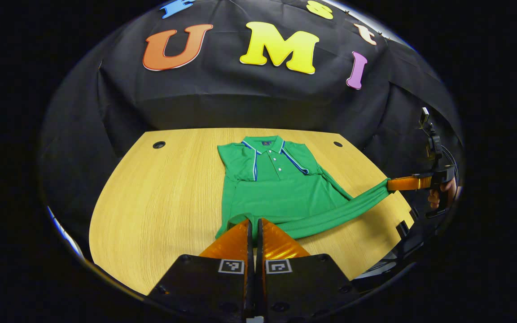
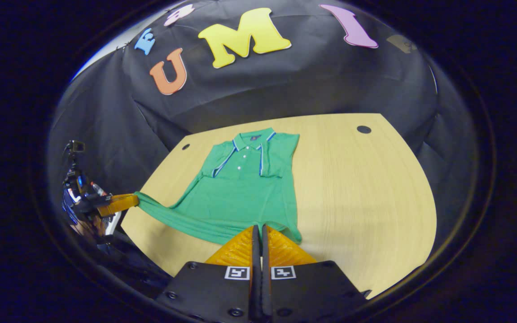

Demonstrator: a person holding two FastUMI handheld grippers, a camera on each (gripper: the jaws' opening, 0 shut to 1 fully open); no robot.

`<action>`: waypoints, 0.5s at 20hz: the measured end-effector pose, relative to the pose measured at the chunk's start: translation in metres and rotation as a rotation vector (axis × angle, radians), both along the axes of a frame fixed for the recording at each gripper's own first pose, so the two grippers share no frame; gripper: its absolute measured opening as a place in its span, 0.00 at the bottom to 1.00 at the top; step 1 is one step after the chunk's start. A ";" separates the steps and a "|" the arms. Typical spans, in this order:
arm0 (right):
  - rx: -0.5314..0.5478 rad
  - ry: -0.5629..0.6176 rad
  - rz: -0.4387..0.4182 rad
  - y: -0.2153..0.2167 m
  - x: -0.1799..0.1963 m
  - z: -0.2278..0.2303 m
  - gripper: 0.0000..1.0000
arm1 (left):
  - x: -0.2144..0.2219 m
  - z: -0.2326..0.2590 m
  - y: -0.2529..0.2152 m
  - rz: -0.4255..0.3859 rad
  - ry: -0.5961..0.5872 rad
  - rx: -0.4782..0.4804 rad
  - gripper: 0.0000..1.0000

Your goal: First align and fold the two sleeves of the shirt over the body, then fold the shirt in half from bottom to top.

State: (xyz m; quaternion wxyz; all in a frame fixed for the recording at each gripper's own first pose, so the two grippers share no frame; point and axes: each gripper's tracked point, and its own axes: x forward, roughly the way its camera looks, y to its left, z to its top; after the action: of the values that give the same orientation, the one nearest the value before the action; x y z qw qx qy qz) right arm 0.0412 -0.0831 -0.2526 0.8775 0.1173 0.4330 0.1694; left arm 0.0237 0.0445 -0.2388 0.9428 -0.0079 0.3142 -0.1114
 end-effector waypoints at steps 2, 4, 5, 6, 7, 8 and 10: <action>0.020 -0.011 -0.008 0.002 0.023 0.007 0.03 | 0.016 0.008 0.003 0.019 -0.005 -0.013 0.04; 0.037 -0.017 -0.019 0.005 0.043 0.010 0.03 | 0.033 0.017 0.007 0.043 -0.016 -0.037 0.03; 0.045 -0.020 -0.023 0.007 0.054 0.011 0.02 | 0.044 0.022 0.008 0.051 -0.024 -0.043 0.03; 0.046 -0.023 -0.026 0.007 0.063 0.013 0.06 | 0.053 0.026 0.009 0.053 -0.033 -0.044 0.03; 0.046 -0.029 -0.026 0.008 0.074 0.014 0.03 | 0.064 0.029 0.009 0.051 -0.047 -0.042 0.04; 0.041 -0.036 -0.027 0.010 0.085 0.016 0.03 | 0.076 0.033 0.008 0.049 -0.058 -0.041 0.03; 0.034 -0.048 -0.038 0.011 0.107 0.018 0.00 | 0.098 0.039 0.006 0.048 -0.070 -0.051 0.04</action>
State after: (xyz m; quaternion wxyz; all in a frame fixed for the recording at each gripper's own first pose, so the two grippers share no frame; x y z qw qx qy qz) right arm 0.1479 -0.0725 -0.2343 0.8886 0.1361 0.4066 0.1629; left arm 0.1222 0.0505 -0.1994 0.9551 -0.0357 0.2778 -0.0967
